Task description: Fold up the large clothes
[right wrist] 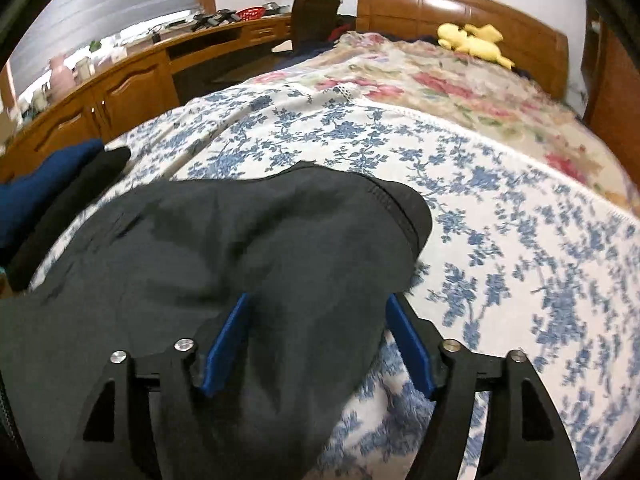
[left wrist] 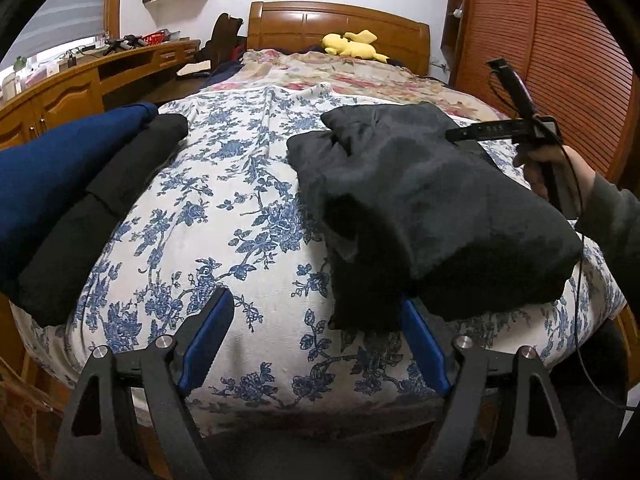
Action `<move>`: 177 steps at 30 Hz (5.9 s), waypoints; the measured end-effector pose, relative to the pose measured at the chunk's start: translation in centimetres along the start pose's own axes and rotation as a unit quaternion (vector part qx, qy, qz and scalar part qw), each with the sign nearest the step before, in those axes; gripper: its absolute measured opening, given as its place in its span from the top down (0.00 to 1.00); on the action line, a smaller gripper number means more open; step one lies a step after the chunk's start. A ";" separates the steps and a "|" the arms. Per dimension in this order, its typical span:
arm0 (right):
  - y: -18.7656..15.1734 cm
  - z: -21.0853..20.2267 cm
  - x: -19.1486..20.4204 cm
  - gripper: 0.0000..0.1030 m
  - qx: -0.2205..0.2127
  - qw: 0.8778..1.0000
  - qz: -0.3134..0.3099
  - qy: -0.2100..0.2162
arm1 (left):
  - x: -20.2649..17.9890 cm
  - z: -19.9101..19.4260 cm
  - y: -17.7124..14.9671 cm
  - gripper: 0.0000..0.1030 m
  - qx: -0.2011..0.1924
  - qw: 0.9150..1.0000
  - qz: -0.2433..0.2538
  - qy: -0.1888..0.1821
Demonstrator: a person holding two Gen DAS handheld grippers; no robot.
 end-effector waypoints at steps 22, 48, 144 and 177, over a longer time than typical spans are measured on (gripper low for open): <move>0.4 6.0 -0.1 0.15 0.063 0.993 0.064 0.077 | -1.7 1.0 -0.9 0.55 0.024 0.997 -0.033 -0.071; -0.4 4.3 -2.9 0.24 0.032 0.997 0.062 0.040 | -1.5 2.2 0.4 0.55 0.021 0.995 -0.059 -0.083; 1.1 -15.4 21.6 0.18 -0.152 0.975 -0.127 0.096 | 11.8 -13.6 16.7 0.00 -0.173 0.979 -0.013 0.107; -21.5 -36.0 8.0 0.16 -0.182 0.977 0.062 -0.098 | -16.0 -10.8 9.2 0.00 -0.126 0.989 0.045 -0.057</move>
Point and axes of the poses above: each gripper's, at about its wrist camera, not at the fingertips, and z roughly the way its jaws point, x to its left, y to its top, the point moved 9 cm from there along z, roughly the way its jaws point, and after that the axes turned 6 degrees about -z, right-handed, at the moved point
